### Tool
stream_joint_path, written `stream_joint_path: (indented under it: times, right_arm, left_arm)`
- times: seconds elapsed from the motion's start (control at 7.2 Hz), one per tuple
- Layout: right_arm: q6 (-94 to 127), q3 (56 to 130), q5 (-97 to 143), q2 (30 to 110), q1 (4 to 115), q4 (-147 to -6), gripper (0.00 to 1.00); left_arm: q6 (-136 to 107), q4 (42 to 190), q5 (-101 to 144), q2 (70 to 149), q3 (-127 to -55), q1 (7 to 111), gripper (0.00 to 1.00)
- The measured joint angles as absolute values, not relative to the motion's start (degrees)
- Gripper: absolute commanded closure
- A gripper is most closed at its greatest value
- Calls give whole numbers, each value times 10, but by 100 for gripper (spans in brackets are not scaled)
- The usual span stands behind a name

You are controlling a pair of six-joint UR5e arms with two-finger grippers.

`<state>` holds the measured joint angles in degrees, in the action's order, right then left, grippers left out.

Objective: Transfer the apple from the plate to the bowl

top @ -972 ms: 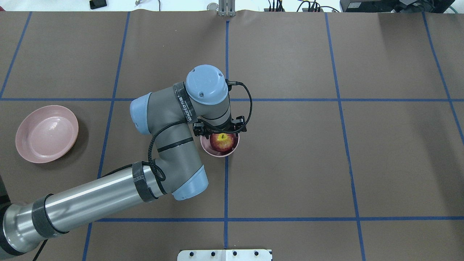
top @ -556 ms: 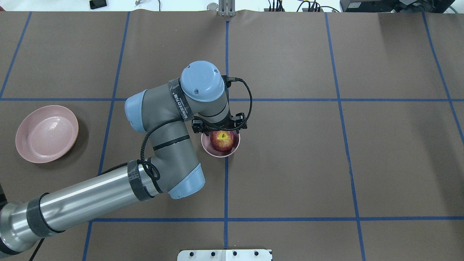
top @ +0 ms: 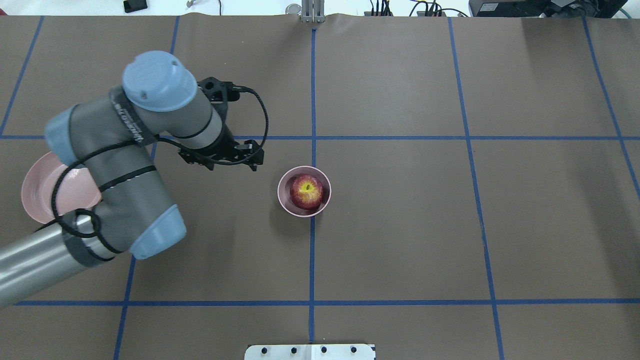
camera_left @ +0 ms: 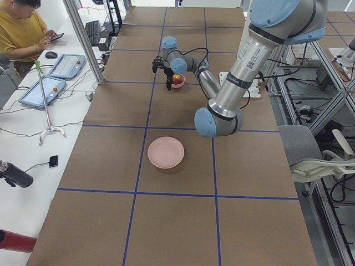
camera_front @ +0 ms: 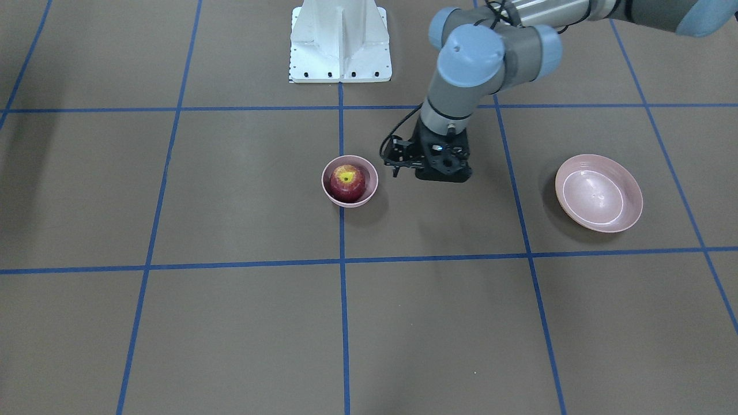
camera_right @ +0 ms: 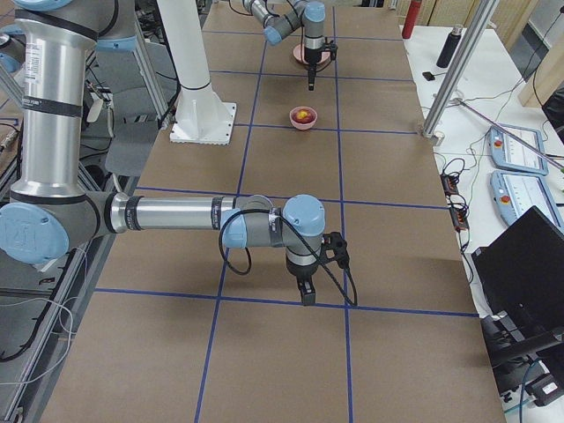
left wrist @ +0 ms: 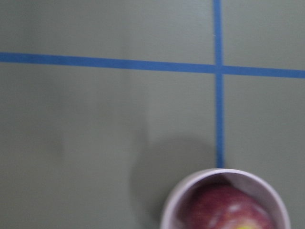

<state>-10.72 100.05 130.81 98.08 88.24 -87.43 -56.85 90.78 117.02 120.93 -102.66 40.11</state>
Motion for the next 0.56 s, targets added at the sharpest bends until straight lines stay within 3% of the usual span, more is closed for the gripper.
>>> stream_joint_path:
  times: [0.28, 0.56]
  right_arm:
    - [-107, 1000, 1308, 982, 882, -874, 0]
    - [-107, 1000, 1307, 984, 882, -876, 0]
  left_arm:
    - [-386, 867, 1228, 1078, -1101, 505, 2]
    - [-171, 858, 1296, 969, -1101, 649, 2]
